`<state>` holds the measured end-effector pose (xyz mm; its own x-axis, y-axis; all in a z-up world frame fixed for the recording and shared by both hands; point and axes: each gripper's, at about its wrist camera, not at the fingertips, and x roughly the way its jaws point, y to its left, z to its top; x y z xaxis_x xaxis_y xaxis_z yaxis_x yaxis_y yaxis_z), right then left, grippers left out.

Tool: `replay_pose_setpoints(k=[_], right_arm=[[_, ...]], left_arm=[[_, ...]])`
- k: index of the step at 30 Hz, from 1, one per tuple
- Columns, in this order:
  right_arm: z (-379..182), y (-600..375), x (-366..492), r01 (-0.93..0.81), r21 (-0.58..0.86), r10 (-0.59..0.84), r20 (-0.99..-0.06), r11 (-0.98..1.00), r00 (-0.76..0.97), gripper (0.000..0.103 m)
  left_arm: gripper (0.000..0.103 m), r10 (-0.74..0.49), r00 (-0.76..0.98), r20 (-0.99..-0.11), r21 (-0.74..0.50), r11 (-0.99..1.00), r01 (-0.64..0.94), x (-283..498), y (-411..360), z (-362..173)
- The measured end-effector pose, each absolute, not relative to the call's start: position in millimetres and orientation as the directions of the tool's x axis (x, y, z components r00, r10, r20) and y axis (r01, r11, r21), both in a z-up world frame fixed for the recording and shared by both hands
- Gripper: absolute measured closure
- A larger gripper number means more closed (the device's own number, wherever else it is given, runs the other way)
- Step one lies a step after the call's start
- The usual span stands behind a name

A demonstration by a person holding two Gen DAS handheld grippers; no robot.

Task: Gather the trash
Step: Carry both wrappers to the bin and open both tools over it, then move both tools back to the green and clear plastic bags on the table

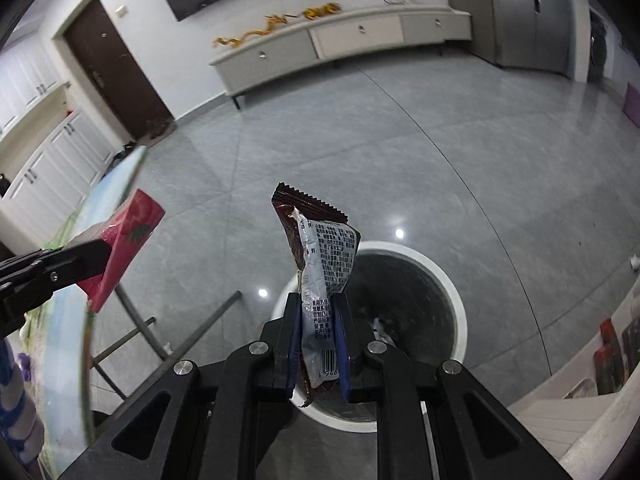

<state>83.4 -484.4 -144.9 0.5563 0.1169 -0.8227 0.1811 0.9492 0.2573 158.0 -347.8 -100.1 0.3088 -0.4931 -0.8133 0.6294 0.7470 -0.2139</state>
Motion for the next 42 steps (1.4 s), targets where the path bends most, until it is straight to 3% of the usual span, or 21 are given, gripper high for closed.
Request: replay_pose_setpoints(k=[3, 5, 7, 11, 21, 31, 42], right_arm=[[-153.0, -495.1, 86.0, 0.205, 0.264, 0.111, -0.827, 0.942, 0.552, 0.083], [-157.3, -500.9, 85.0, 0.224, 0.261, 0.100, -0.830, 0.939, 0.548, 0.079], [-160.8, -506.6, 82.9, 0.245, 0.259, 0.088, -0.834, 0.934, 0.545, 0.077], [-162.1, -512.3, 73.9, 0.269, 0.257, 0.074, -0.836, 0.928, 0.544, 0.072], [-132.0, -497.4, 63.8, 0.244, 0.261, 0.073, -0.808, 0.934, 0.585, 0.072], [-75.1, -452.0, 56.4, 0.136, 0.253, 0.105, -0.748, 0.958, 0.656, 0.071], [-27.4, -362.5, 66.9, -0.045, 0.215, 0.188, -0.711, 0.976, 0.678, 0.067]], left_arm=[[0.088, -0.510, 0.268, -0.817, -0.254, 0.736, 0.627, 165.2, -361.0, -112.8], [0.053, -0.526, 0.254, -0.811, -0.283, 0.735, 0.617, 171.6, -365.3, -120.1], [0.047, -0.537, 0.250, -0.806, -0.300, 0.734, 0.610, 172.6, -366.9, -125.3], [0.047, -0.545, 0.237, -0.804, -0.312, 0.727, 0.611, 170.6, -371.7, -126.9], [0.047, -0.542, 0.330, -0.773, -0.260, 0.744, 0.615, 156.2, -340.2, -91.8], [0.047, -0.440, 0.580, -0.685, -0.100, 0.846, 0.524, 123.2, -251.8, -37.1], [0.046, -0.342, 0.737, -0.583, -0.077, 0.926, 0.370, 104.8, -137.3, -5.4]])
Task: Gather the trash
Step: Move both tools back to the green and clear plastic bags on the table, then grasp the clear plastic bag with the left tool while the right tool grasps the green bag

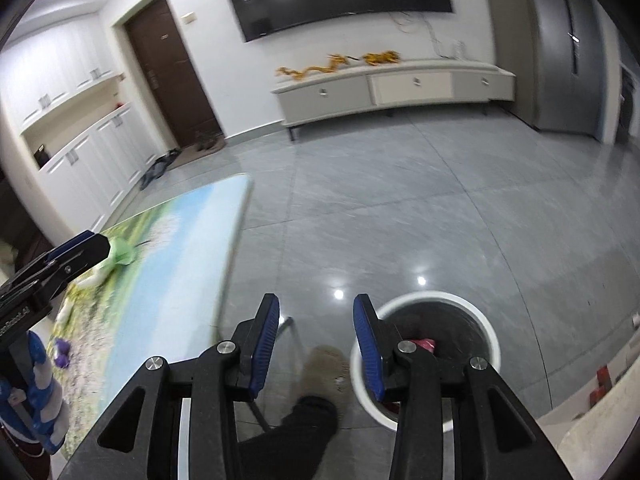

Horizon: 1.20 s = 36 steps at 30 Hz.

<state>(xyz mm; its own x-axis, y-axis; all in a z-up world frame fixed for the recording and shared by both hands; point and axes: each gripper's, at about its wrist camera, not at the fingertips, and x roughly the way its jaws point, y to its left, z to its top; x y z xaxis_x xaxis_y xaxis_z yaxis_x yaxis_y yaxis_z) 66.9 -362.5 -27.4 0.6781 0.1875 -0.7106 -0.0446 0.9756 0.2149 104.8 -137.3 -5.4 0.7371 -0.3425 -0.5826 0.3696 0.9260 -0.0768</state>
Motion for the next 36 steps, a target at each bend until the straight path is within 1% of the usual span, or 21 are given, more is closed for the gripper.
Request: replay_pose_setpoints(k=[8, 17, 22, 24, 26, 29, 31, 33, 36], right_arm=[[-14.4, -277.7, 95.0, -0.188, 0.193, 0.269, -0.708, 0.963, 0.653, 0.067], [-16.4, -192.4, 126.9, -0.308, 0.194, 0.348, -0.720, 0.931, 0.600, 0.067], [-25.0, -150.3, 147.6, -0.368, 0.204, 0.392, -0.730, 0.907, 0.560, 0.066], [-29.9, -133.9, 157.3, -0.393, 0.210, 0.409, -0.734, 0.895, 0.542, 0.061], [-34.4, -118.8, 165.8, -0.426, 0.211, 0.429, -0.738, 0.880, 0.522, 0.060], [-42.8, -96.3, 181.8, -0.476, 0.212, 0.457, -0.744, 0.853, 0.488, 0.057], [-49.5, -87.7, 189.2, -0.501, 0.215, 0.472, -0.746, 0.838, 0.470, 0.055], [-56.4, -78.2, 197.8, -0.524, 0.223, 0.489, -0.747, 0.822, 0.450, 0.052], [-63.7, -63.1, 210.7, -0.557, 0.228, 0.510, -0.746, 0.799, 0.427, 0.049]], left_arm=[[0.046, -0.262, 0.797, -0.544, -0.070, 0.961, 0.268, 112.5, -58.7, 2.8], [0.046, -0.175, 0.815, -0.552, -0.064, 0.984, 0.167, 124.6, 14.8, -7.2], [0.046, -0.138, 0.794, -0.592, -0.073, 0.990, 0.118, 140.9, 63.3, -18.6], [0.046, -0.126, 0.777, -0.617, -0.068, 0.992, 0.107, 150.6, 86.5, -24.1], [0.046, -0.117, 0.757, -0.643, -0.053, 0.993, 0.109, 161.2, 110.6, -30.7], [0.046, -0.124, 0.721, -0.681, -0.036, 0.990, 0.136, 176.0, 130.7, -39.1], [0.046, -0.155, 0.688, -0.709, -0.041, 0.983, 0.179, 187.1, 139.6, -46.3], [0.046, -0.188, 0.651, -0.735, -0.048, 0.973, 0.227, 196.0, 141.8, -54.5], [0.046, -0.211, 0.596, -0.774, -0.052, 0.961, 0.272, 210.7, 140.0, -71.5]])
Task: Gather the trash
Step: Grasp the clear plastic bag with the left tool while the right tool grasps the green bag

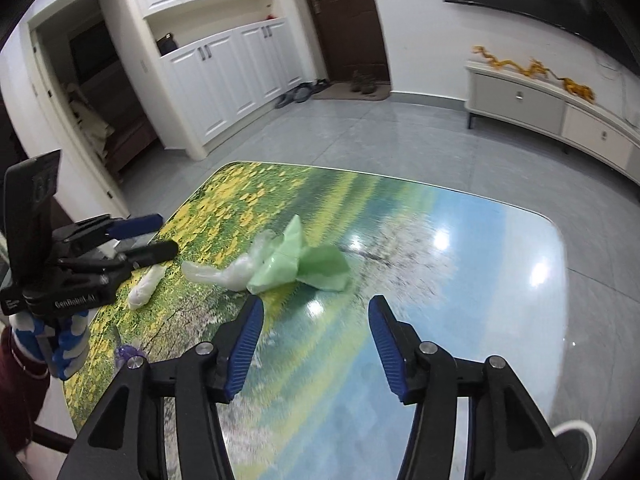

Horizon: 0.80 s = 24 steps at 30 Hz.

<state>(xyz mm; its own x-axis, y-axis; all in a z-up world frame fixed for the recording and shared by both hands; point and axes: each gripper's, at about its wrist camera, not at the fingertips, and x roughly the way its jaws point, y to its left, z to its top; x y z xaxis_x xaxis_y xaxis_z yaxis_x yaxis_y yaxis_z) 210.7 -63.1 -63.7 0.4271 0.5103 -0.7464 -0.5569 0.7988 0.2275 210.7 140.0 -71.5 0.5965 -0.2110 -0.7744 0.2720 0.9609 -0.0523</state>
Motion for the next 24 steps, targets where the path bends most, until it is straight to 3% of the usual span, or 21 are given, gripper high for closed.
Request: replay_pose_setpoints(k=[16, 18, 19, 20, 21, 22, 23, 24], right_arm=[[-114.4, 5.3, 269.9, -0.672, 0.239, 0.550, -0.780, 0.701, 0.297, 0.047], [-123.2, 4.7, 269.6, -0.680, 0.247, 0.550, -0.790, 0.690, 0.271, 0.047], [-125.4, 4.1, 268.3, -0.684, 0.246, 0.549, -0.792, 0.687, 0.267, 0.048], [-126.5, 2.8, 266.0, -0.688, 0.247, 0.552, -0.791, 0.682, 0.263, 0.054], [-127.4, 1.4, 263.1, -0.693, 0.254, 0.560, -0.788, 0.675, 0.257, 0.063], [-126.8, -0.2, 259.9, -0.696, 0.254, 0.564, -0.785, 0.671, 0.257, 0.067], [-126.5, -2.0, 256.1, -0.700, 0.253, 0.566, -0.784, 0.668, 0.256, 0.079], [-125.9, -3.5, 253.8, -0.700, 0.251, 0.566, -0.783, 0.669, 0.259, 0.085]], left_arm=[[0.047, -0.267, 0.456, -0.849, -0.092, 0.924, 0.370, 247.1, 118.9, -121.7], [0.047, -0.273, 0.450, -0.850, -0.096, 0.921, 0.378, 248.2, 116.2, -122.8], [0.053, -0.271, 0.451, -0.851, -0.090, 0.920, 0.382, 248.4, 114.0, -123.0], [0.066, -0.271, 0.447, -0.853, -0.087, 0.917, 0.390, 248.6, 111.3, -123.4], [0.072, -0.276, 0.437, -0.856, -0.093, 0.914, 0.395, 249.3, 109.3, -124.3], [0.074, -0.276, 0.433, -0.858, -0.095, 0.914, 0.394, 249.5, 108.2, -125.0], [0.075, -0.273, 0.435, -0.858, -0.091, 0.914, 0.396, 247.3, 106.3, -124.7], [0.076, -0.270, 0.438, -0.858, -0.083, 0.913, 0.400, 245.2, 104.6, -123.8]])
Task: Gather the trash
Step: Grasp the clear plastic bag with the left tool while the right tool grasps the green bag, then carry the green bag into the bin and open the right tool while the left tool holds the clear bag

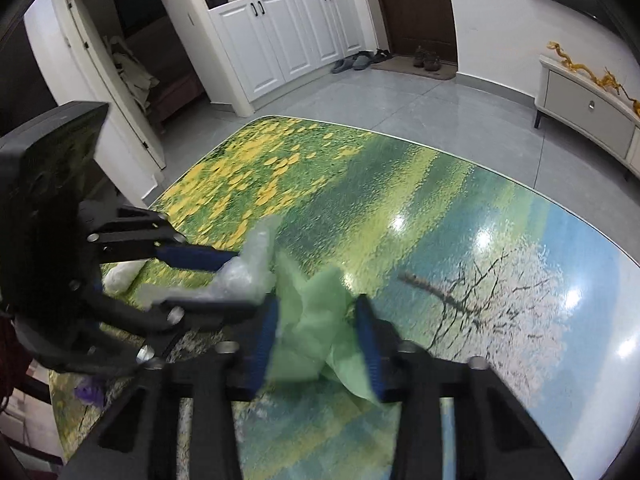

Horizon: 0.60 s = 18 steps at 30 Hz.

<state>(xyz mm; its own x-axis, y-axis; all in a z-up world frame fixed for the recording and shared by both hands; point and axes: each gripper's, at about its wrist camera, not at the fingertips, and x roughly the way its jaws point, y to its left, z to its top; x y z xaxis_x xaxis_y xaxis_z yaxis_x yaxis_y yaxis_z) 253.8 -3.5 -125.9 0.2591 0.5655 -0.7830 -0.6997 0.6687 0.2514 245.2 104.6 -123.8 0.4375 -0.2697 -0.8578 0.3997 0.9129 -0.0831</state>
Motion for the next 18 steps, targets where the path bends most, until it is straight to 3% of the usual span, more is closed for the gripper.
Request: replay_pose_setpoints(k=[11, 18], right_arm=[[-69.5, -64.5, 199.6, -0.650, 0.262, 0.604, -0.699, 0.713, 0.382, 0.086], [-19.1, -159.9, 155.0, -0.549, 0.216, 0.540, -0.647, 0.807, 0.538, 0.086]], left_arm=[[0.078, -0.266, 0.518, -0.813, -0.030, 0.908, 0.418, 205.7, 76.7, -75.6], [0.078, -0.347, 0.546, -0.762, -0.038, 0.866, 0.498, 181.4, 12.6, -29.7]])
